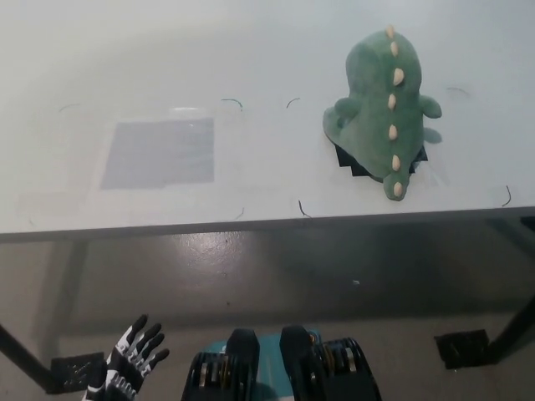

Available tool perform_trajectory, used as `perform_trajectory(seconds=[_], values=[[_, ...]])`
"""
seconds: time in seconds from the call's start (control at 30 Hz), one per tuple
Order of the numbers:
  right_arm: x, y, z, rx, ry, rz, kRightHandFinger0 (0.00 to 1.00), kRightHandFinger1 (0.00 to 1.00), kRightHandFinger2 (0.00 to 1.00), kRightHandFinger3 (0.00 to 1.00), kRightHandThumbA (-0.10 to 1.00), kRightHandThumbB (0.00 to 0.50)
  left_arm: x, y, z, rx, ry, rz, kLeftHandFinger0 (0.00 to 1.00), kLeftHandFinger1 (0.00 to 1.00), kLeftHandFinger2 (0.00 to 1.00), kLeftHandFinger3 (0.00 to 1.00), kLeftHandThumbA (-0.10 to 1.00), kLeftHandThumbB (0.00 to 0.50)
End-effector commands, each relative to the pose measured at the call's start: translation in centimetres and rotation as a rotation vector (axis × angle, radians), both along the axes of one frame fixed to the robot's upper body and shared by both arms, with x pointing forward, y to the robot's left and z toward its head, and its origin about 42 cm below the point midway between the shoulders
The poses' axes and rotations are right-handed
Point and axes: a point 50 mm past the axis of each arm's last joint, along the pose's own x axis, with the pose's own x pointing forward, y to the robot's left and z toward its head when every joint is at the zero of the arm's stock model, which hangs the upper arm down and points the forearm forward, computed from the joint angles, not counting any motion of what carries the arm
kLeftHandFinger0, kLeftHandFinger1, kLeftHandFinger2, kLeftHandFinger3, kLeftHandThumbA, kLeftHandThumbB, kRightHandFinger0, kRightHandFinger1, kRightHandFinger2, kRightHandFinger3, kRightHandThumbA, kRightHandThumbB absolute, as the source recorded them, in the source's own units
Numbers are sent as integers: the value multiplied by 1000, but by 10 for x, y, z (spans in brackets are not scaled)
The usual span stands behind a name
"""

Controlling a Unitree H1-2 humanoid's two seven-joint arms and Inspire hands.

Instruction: Use both hands to pick up a dinasour on the right side and move it to the left side

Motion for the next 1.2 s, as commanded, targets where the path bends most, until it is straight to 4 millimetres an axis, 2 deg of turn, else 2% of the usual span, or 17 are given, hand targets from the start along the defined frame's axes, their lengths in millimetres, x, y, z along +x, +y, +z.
perform_trajectory(seconds=[0.0, 0.1, 0.33, 0.4, 0.47, 0.6, 0.7, 0.83, 0.9, 0.93, 0.97, 1.0, 1.03, 1.07, 1.17], values=[[2, -1, 25, -24, -113, 39, 1000, 1000, 1000, 1000, 1000, 413, 3, -7, 25, 4, -125, -30, 1000, 1000, 1000, 1000, 1000, 493], [4, -2, 35, -22, -154, 34, 1000, 1000, 1000, 1000, 1000, 393, 7, -11, 39, -20, -179, -34, 1000, 1000, 1000, 1000, 1000, 462], [9, 0, 56, -24, -222, 28, 1000, 1000, 1000, 1000, 1000, 395, 14, -13, 62, -25, -228, -44, 1000, 1000, 1000, 1000, 1000, 484], [14, 1, 65, -31, -275, 24, 1000, 1000, 1000, 1000, 1000, 357, 23, -16, 73, -29, -252, -55, 1000, 1000, 1000, 1000, 1000, 491], [18, 2, 70, -22, -295, 24, 1000, 1000, 1000, 1000, 1000, 365, 29, -16, 80, -31, -275, -64, 1000, 1000, 1000, 1000, 1000, 478], [21, 2, 76, -32, -313, 46, 1000, 1000, 1000, 1000, 1000, 365, 38, -18, 93, -47, -294, -80, 1000, 1000, 1000, 1000, 1000, 481], [29, 2, 87, -67, -340, 46, 1000, 1000, 1000, 1000, 1000, 391, 53, -24, 109, -63, -336, -89, 1000, 1000, 1000, 1000, 1000, 489], [41, 5, 100, -110, -374, 48, 1000, 1000, 1000, 1000, 1000, 343, 67, -31, 127, -81, -361, -85, 1000, 1000, 1000, 1000, 1000, 494], [49, 6, 104, -91, -381, 51, 1000, 1000, 1000, 1000, 1000, 347, 77, -36, 134, -80, -368, -89, 1000, 1000, 1000, 1000, 1000, 498], [59, 6, 110, -65, -388, 57, 1000, 1000, 1000, 1000, 1000, 357, 90, -41, 142, -69, -384, -90, 1000, 1000, 1000, 1000, 1000, 500], [60, 6, 111, -63, -389, 58, 1000, 1000, 1000, 1000, 1000, 358, 91, -42, 143, -68, -385, -89, 1000, 1000, 1000, 1000, 1000, 500], [64, 6, 114, -64, -399, 65, 1000, 1000, 1000, 1000, 1000, 344, 98, -45, 147, -61, -394, -92, 1000, 1000, 1000, 1000, 1000, 500], [68, 6, 118, -56, -401, 67, 1000, 1000, 1000, 1000, 1000, 348, 105, -47, 152, -57, -403, -92, 1000, 1000, 1000, 1000, 1000, 500], [75, 7, 123, -60, -399, 51, 1000, 1000, 1000, 1000, 1000, 385, 116, -50, 157, -56, -418, -92, 1000, 1000, 1000, 1000, 1000, 500], [88, 8, 131, -62, -401, 38, 1000, 1000, 1000, 1000, 1000, 417, 135, -59, 169, -62, -436, -102, 1000, 1000, 1000, 1000, 1000, 500]])
